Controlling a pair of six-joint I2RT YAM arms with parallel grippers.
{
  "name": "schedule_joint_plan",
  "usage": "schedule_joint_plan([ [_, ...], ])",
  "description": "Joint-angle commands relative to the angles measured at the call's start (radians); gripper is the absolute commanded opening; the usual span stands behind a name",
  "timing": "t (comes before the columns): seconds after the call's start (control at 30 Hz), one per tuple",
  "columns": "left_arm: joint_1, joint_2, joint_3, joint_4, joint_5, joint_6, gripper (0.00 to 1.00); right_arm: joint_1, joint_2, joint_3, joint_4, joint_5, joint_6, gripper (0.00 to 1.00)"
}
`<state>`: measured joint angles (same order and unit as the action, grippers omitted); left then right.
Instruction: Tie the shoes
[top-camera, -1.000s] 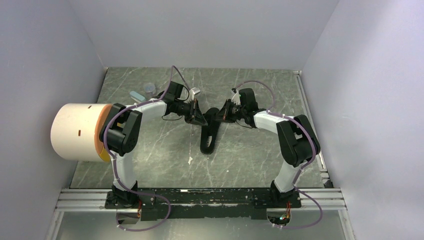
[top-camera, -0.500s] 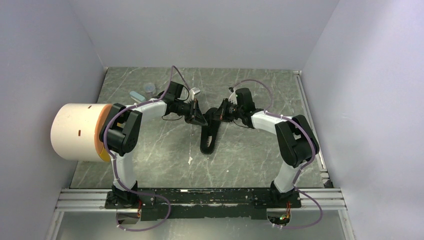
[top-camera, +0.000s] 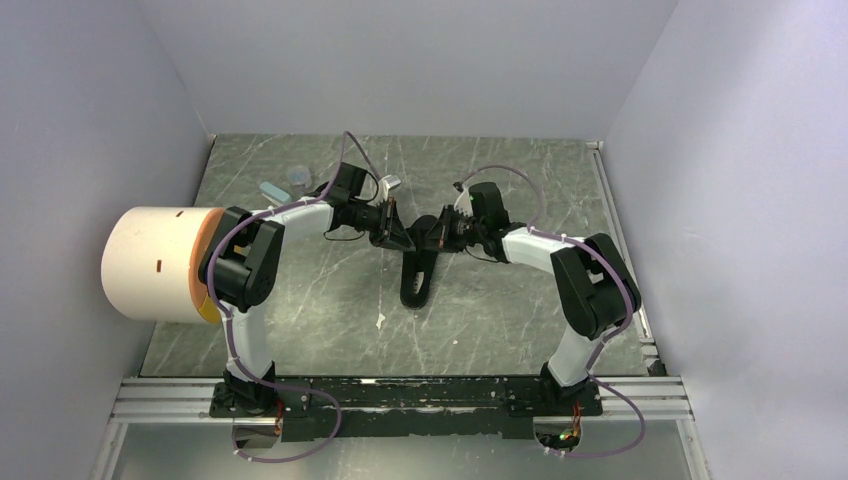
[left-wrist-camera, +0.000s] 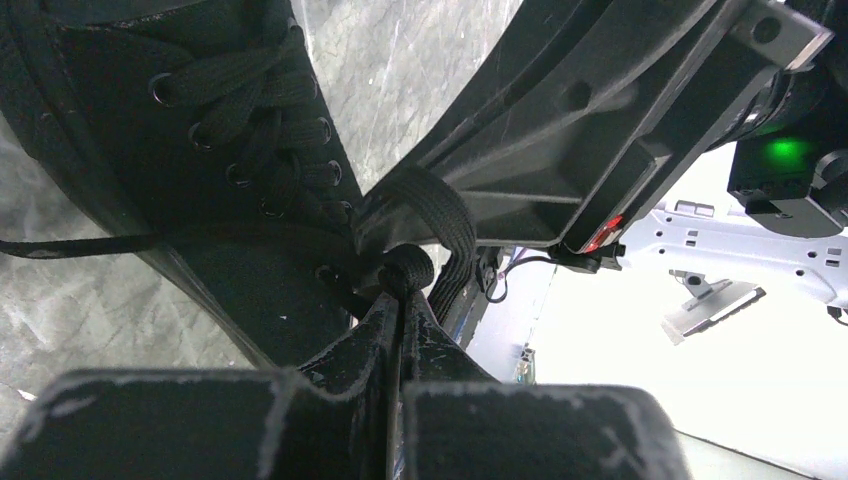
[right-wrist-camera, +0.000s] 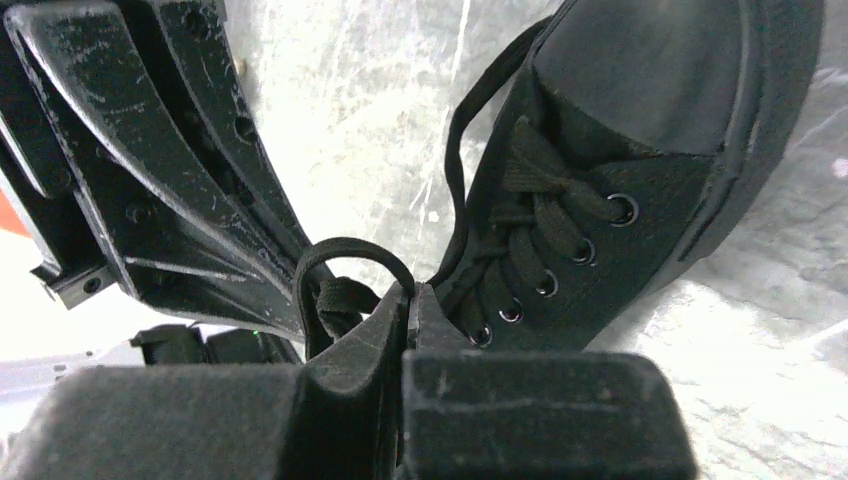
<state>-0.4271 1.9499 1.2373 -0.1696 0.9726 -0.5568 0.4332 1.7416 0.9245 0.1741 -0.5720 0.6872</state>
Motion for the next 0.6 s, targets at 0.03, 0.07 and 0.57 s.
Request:
schedule_joint_plan([
  [0.03, 0.010, 0.003, 0.043, -0.012, 0.021, 0.014, 0.05, -0.010, -0.017, -0.020, 0.031, -0.106, 0.035, 0.00],
  [0.07, 0.010, 0.003, 0.044, -0.015, 0.019, 0.016, 0.05, -0.013, -0.010, -0.014, 0.035, -0.126, 0.046, 0.00],
  [0.57, 0.010, 0.042, 0.105, -0.062, -0.009, 0.051, 0.09, -0.014, 0.088, -0.008, 0.104, -0.277, 0.156, 0.00],
])
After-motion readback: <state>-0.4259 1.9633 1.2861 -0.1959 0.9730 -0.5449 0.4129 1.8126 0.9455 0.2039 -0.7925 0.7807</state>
